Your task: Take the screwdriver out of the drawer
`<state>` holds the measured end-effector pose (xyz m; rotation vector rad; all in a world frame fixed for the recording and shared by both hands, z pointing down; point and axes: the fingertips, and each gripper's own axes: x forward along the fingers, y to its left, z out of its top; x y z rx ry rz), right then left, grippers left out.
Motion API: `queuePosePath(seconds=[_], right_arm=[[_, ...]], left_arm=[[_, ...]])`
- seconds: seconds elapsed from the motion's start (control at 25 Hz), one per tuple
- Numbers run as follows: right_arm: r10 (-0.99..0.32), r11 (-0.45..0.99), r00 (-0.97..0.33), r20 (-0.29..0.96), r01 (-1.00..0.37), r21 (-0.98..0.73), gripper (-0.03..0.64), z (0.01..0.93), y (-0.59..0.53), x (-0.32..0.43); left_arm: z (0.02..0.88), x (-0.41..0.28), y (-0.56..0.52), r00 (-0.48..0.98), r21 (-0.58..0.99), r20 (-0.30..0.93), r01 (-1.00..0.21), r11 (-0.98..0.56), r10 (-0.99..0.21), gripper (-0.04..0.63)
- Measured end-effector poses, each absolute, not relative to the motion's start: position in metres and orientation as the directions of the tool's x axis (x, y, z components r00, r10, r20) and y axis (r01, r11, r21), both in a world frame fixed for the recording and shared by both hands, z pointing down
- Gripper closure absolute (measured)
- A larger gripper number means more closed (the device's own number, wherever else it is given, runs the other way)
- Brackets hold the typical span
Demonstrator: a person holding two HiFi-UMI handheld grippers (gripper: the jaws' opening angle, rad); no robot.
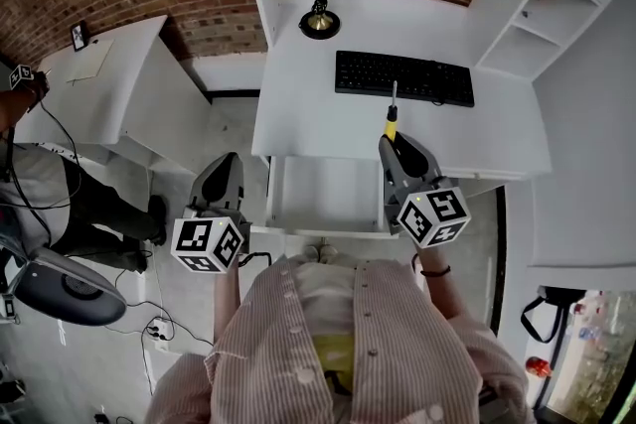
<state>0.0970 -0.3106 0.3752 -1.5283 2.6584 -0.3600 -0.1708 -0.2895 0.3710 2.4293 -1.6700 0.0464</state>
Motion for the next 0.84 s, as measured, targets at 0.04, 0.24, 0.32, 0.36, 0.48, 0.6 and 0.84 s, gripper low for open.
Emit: queuePosePath(seconds=[0.04,0.24,0.32,0.36,0.48,0.6,0.84], right_arm=[[-0.859,0.483,-0.507,0.069,-0.848,-0.217,0.538,0.3754,-0.31,0.0969],[-0.857,0.487,-0.509,0.079,-0.851,-0.197,0.538,0.3775,-0.307,0.0949],[-0.857,0.487,-0.508,0.086,-0.853,-0.191,0.538,0.3794,-0.306,0.0949],[-0.857,0.487,-0.508,0.089,-0.853,-0.187,0.538,0.3803,-0.3055,0.0946],[-0.857,0.486,-0.507,0.095,-0.854,-0.184,0.538,0.3821,-0.3049,0.0939],[-0.858,0.483,-0.505,0.097,-0.856,-0.186,0.538,0.3832,-0.3055,0.094],[-0.862,0.474,-0.498,0.099,-0.859,-0.191,0.538,0.3817,-0.3036,0.0946]], left_arm=[[0.3727,-0.1711,-0.2894,0.363,0.146,0.139,-0.928,-0.343,-0.921,0.595],[0.3775,-0.1731,-0.288,0.358,0.158,0.153,-0.929,-0.334,-0.921,0.595],[0.3785,-0.173,-0.2878,0.357,0.158,0.157,-0.929,-0.334,-0.921,0.595],[0.3789,-0.1733,-0.2878,0.357,0.159,0.158,-0.929,-0.333,-0.92,0.595],[0.3809,-0.1748,-0.2882,0.357,0.161,0.161,-0.929,-0.333,-0.92,0.595],[0.3822,-0.1759,-0.2889,0.357,0.162,0.165,-0.929,-0.332,-0.919,0.595],[0.3812,-0.1784,-0.2875,0.357,0.162,0.171,-0.93,-0.331,-0.918,0.595]])
